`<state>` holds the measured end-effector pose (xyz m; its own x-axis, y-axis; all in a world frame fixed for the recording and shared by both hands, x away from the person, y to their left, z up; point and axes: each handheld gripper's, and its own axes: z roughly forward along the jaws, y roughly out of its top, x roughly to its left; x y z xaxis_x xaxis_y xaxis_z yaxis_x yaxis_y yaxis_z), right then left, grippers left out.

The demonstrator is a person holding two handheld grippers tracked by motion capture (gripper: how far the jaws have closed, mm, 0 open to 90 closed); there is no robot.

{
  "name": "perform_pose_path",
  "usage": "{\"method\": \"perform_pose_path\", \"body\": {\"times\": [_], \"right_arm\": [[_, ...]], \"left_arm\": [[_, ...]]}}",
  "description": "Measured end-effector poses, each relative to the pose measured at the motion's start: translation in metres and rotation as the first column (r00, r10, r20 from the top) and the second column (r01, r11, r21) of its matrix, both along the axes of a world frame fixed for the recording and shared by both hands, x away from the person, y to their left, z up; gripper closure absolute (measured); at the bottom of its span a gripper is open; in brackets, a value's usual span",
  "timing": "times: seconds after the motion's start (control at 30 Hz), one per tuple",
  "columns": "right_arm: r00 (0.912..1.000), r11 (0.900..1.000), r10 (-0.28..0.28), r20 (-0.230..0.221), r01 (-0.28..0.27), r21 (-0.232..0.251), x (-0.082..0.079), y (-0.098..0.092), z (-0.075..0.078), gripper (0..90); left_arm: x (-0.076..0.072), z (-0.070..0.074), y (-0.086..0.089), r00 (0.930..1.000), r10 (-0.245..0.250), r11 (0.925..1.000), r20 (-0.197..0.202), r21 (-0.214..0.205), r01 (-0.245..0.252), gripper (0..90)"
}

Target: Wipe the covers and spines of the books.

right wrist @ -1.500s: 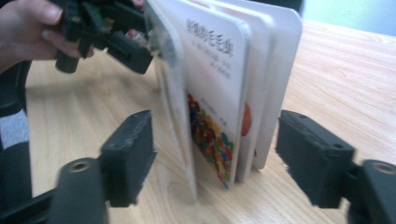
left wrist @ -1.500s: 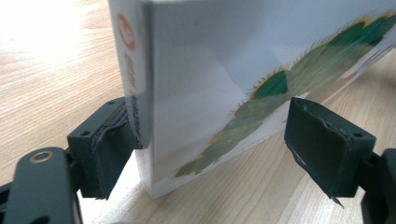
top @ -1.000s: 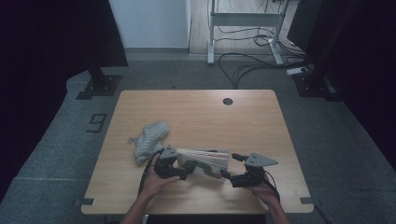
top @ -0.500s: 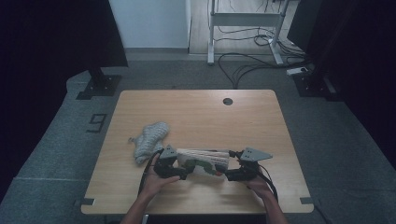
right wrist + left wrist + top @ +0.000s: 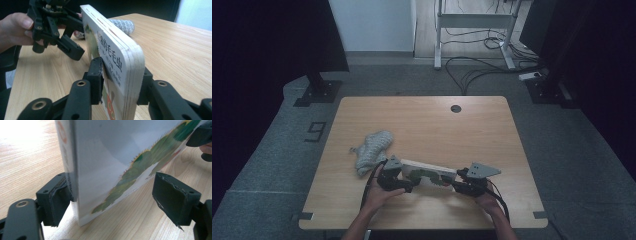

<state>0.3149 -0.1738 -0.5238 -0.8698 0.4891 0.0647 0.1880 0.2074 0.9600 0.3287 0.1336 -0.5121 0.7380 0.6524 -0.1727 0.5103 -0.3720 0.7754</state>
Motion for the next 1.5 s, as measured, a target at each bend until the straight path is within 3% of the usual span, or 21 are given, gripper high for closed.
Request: {"method": "perform_pose_path", "body": {"times": [0.3, 0.47, 0.73, 0.93, 1.07, 1.3, 1.5], "right_arm": [[0.9983, 0.9984, 0.056, -0.015, -0.056, 0.014, -0.004, -0.002, -0.001, 75.6], [0.9969, 0.9969, 0.078, -0.001, -0.078, 0.001, -0.008, -0.002, 0.000, 77.6], [0.9982, 0.9983, 0.057, 0.020, -0.057, -0.007, -0.011, -0.009, 0.000, 78.5], [0.9992, 0.9994, 0.034, 0.022, -0.033, -0.008, -0.015, -0.019, 0.000, 78.6], [0.9996, 0.9997, 0.022, 0.020, -0.022, -0.006, -0.017, -0.022, 0.000, 78.5], [0.9995, 0.9998, 0.016, 0.025, -0.016, -0.011, -0.018, -0.023, 0.000, 78.5], [0.9997, 0.9999, 0.012, 0.021, -0.012, -0.001, -0.019, -0.023, -0.001, 78.5]], "left_arm": [[0.001, -0.001, 0.001, 0.9998, 0.021, 0.9998, 0.006, 0.006, -0.021, 17.6], [0.001, -0.002, 0.002, 0.9993, 0.035, 0.9993, 0.011, 0.011, -0.035, 17.5], [0.002, 0.002, 0.009, 0.9965, 0.079, 0.9968, 0.025, 0.000, -0.079, 17.6], [0.000, 0.011, 0.017, 0.9895, 0.123, 0.9923, 0.076, 0.007, -0.124, 17.6], [-0.002, 0.015, 0.021, 0.9786, 0.165, 0.9858, 0.123, 0.014, -0.168, 16.8], [0.002, 0.015, 0.031, 0.9749, 0.199, 0.9787, 0.099, 0.031, -0.203, 19.5], [0.005, 0.021, 0.048, 0.9606, 0.255, 0.9661, 0.111, 0.013, -0.258, 20.1]]}}
